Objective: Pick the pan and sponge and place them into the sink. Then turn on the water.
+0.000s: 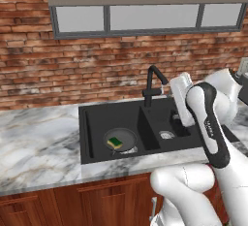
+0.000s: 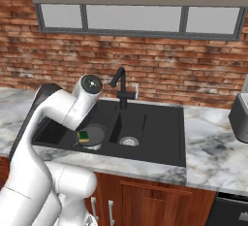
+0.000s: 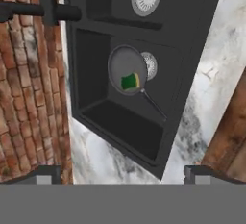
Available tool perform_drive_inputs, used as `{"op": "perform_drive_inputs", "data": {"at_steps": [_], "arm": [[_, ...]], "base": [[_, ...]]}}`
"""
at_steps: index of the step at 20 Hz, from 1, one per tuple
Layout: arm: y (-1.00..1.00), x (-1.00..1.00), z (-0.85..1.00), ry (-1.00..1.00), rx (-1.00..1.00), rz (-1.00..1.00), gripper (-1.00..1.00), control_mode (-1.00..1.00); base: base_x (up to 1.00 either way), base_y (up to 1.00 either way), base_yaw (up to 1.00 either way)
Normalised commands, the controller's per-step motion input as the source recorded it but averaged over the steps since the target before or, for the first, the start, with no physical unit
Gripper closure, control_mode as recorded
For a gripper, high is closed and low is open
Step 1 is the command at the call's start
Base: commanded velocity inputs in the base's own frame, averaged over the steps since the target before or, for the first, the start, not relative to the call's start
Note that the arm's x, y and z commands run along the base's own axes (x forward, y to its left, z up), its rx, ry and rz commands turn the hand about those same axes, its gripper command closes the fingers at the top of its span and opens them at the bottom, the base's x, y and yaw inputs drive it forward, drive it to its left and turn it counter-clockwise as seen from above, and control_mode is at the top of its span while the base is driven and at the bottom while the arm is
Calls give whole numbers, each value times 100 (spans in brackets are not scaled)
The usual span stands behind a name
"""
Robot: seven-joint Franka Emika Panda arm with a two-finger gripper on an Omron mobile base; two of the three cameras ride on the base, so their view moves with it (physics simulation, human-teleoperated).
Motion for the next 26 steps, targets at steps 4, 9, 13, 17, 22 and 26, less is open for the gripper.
{"op": "perform_drive_inputs", "data": {"at_steps": [4,9,13,17,22,26], "arm": [[-99,2,13,2,45,-26,-100,-100],[-88,56,0,5,46,-31,-100,-100],[-55,94,0,7,42,-33,-100,-100],[-41,96,-14,5,38,-29,-100,-100],[-9,55,-19,-1,31,-9,-100,-100],[0,34,-11,-7,20,1,-100,-100]], "base": [[0,0,0],[0,0,0],[0,0,0],[0,0,0],[0,0,0],[0,0,0]]}}
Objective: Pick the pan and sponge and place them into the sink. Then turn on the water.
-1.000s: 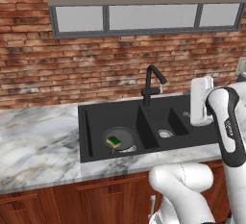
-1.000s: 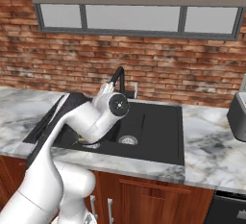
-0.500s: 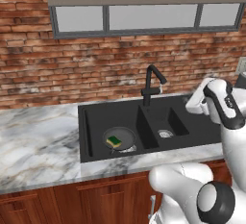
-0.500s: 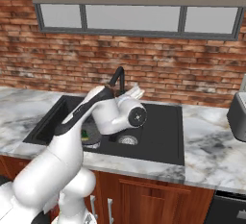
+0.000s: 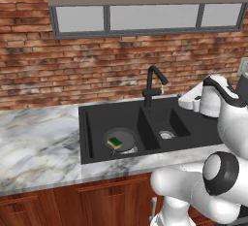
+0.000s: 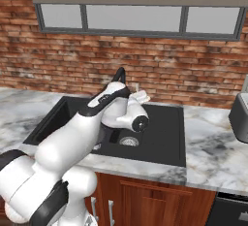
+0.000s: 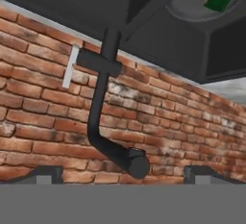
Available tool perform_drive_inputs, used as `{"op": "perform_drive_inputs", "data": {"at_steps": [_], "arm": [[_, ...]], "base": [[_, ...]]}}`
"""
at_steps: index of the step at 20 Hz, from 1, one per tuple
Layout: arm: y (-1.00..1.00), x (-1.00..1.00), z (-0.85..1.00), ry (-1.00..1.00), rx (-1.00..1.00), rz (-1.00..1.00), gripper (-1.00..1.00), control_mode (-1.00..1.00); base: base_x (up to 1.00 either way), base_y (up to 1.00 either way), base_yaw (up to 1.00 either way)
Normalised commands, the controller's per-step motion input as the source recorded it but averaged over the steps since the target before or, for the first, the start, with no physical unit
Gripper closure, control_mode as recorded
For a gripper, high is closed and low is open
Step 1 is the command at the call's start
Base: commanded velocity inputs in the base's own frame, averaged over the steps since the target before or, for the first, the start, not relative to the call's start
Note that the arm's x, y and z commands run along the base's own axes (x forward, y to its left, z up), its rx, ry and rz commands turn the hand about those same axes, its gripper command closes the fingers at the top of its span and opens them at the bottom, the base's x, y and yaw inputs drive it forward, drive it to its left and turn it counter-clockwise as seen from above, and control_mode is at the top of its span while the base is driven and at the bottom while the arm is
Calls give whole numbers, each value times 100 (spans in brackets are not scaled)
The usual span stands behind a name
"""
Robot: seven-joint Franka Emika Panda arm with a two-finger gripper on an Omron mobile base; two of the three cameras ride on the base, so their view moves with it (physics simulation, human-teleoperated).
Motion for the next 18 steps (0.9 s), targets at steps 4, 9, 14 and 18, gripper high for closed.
{"op": "perform_drive_inputs", "data": {"at_steps": [4,9,14,18], "arm": [[-1,47,0,-3,14,3,-100,-100],[0,61,-21,-3,3,0,-100,-100],[-11,40,-28,0,1,1,-100,-100],[-8,41,-5,0,0,2,-100,-100]], "base": [[0,0,0],[0,0,0],[0,0,0],[0,0,0]]}}
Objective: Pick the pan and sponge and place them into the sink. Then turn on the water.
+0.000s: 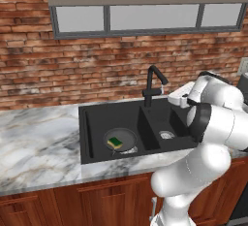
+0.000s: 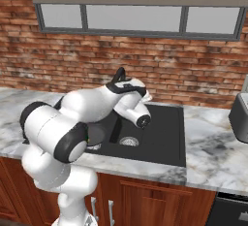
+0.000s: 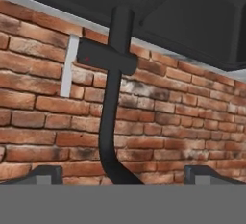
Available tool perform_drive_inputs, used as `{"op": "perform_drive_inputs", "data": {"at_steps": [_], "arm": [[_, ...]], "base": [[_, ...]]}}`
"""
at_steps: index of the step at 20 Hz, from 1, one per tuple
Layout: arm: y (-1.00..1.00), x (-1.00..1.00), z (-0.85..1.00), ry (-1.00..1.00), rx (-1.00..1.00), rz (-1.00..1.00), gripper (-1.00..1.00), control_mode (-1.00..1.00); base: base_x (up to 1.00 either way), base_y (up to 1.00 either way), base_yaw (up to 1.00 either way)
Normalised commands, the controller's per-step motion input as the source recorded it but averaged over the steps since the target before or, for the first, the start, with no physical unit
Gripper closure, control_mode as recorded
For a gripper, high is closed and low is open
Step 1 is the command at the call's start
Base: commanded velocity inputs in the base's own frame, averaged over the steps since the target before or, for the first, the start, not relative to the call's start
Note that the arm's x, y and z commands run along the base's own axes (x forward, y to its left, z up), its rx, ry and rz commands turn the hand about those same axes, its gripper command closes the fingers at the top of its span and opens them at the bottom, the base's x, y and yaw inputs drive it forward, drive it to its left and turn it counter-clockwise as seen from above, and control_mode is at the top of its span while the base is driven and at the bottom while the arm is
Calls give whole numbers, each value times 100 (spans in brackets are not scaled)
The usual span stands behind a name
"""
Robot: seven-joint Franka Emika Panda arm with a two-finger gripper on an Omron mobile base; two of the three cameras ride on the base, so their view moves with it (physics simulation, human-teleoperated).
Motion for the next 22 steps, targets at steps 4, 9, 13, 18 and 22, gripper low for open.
{"op": "perform_drive_inputs", "data": {"at_steps": [4,9,13,18,22], "arm": [[-7,42,0,0,2,1,-100,-100],[0,39,-2,0,0,0,-100,-100],[0,43,-12,0,0,0,-100,-100],[-10,42,-17,3,3,0,-100,-100],[-15,31,-15,3,5,0,-100,-100]], "base": [[0,0,0],[0,0,0],[0,0,0],[0,0,0],[0,0,0]]}}
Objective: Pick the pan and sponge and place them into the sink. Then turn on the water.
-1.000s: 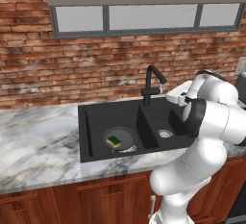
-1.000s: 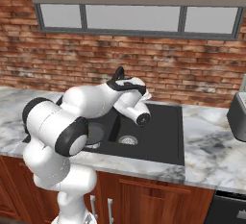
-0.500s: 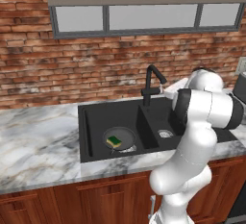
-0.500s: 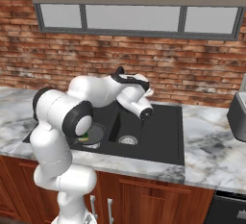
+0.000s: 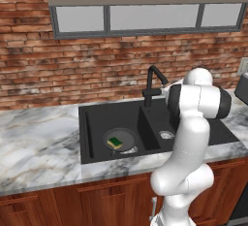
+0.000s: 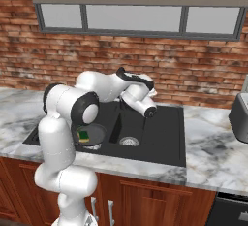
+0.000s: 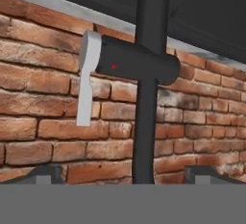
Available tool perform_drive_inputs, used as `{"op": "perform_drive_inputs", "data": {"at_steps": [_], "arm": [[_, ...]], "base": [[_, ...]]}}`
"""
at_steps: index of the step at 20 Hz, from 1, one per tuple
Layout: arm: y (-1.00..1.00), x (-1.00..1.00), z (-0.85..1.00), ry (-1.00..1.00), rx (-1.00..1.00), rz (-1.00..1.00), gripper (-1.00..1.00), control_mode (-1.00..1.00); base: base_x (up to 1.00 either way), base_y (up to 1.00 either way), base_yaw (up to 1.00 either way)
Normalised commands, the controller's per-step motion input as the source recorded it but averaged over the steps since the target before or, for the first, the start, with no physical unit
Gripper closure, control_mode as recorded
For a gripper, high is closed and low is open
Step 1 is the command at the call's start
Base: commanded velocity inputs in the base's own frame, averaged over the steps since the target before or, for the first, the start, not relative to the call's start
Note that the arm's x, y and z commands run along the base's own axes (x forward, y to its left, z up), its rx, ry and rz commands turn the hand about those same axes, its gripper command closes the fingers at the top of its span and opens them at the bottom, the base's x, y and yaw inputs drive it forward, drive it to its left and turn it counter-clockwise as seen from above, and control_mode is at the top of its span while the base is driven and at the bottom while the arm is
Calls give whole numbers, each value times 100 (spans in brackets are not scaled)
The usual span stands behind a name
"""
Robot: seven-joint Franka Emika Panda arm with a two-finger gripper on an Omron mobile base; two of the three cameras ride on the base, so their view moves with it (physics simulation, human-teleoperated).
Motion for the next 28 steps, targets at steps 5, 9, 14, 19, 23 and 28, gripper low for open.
{"op": "perform_drive_inputs", "data": {"at_steps": [5,9,14,19,23,28], "arm": [[-3,41,-24,5,1,0,-100,-100],[0,43,-23,4,0,0,-100,-100],[0,33,-12,3,0,0,-100,-100],[0,36,0,1,2,0,-100,-100],[0,41,-1,2,2,0,-100,-100],[-1,33,-19,5,4,0,-100,-100]], "base": [[0,0,0],[0,0,0],[0,0,0],[0,0,0],[0,0,0],[0,0,0]]}}
